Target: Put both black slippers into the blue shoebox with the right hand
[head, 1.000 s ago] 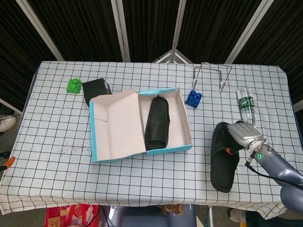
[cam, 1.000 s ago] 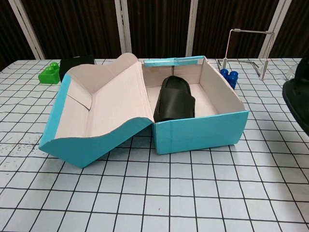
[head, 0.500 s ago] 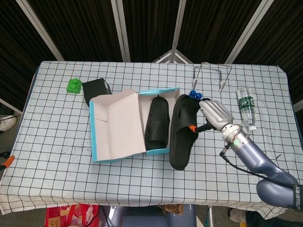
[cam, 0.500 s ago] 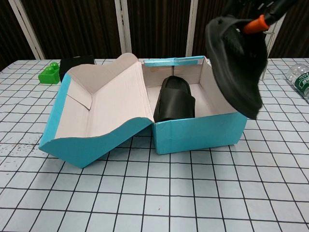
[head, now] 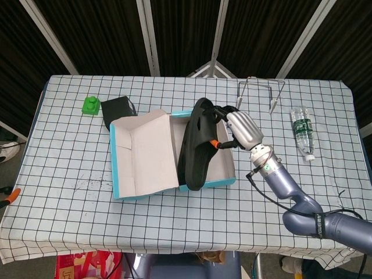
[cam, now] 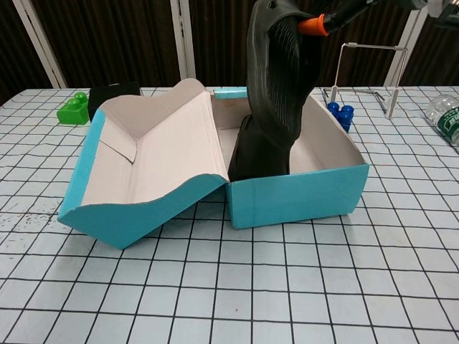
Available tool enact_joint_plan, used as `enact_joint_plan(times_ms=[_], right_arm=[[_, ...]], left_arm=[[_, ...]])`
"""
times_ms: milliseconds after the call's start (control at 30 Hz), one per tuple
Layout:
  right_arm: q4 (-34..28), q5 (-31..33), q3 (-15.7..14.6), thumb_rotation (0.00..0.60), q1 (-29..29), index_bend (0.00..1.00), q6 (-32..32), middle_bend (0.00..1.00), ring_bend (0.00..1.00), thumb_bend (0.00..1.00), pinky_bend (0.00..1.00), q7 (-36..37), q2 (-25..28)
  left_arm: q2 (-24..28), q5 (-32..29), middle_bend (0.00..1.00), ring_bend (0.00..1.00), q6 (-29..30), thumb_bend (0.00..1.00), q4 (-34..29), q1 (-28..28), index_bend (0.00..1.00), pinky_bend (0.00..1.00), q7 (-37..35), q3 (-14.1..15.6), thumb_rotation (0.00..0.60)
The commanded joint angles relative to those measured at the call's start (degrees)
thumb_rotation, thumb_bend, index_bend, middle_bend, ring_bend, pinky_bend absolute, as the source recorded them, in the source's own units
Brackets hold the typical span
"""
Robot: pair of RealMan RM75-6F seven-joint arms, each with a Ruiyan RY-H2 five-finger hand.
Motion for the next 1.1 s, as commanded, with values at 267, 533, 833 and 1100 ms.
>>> enact_joint_plan(times_ms=[267, 533, 833, 1100], right_arm=[[12.43, -3.76, -0.55, 0.600, 1.71, 0.45, -1.20, 0.38, 0.40, 0.36, 0.20, 4.60, -7.78], [22.57, -9.44, -1.79, 0.600, 2.28, 0.46, 1.72, 0.38, 0.40, 0.36, 0.20, 10.42, -14.04], [33.53, -13.05, -1.85, 0.600, 2.76, 0.47, 7.06, 0.38, 0.40, 0.36, 0.20, 16.56, -21.32], [41.82, -14.21, -2.45, 0.600, 2.97, 0.48, 8.81, 0.38, 0.40, 0.36, 0.20, 20.31, -25.51]], left_arm=[[-3.92, 1.84, 0.04, 0.00, 1.63, 0.08, 5.19, -1.26, 0.20, 0.05, -1.86, -0.71, 0.600], [-4.23, 1.93, 0.04, 0.00, 2.12, 0.08, 4.91, -1.12, 0.20, 0.05, -0.43, -0.56, 0.600], [-4.13, 1.01, 0.04, 0.00, 1.55, 0.08, 4.44, -1.10, 0.21, 0.05, 0.90, -0.60, 0.600], [-4.23, 0.66, 0.04, 0.00, 1.11, 0.08, 4.10, -1.23, 0.21, 0.05, 1.89, -0.54, 0.600]])
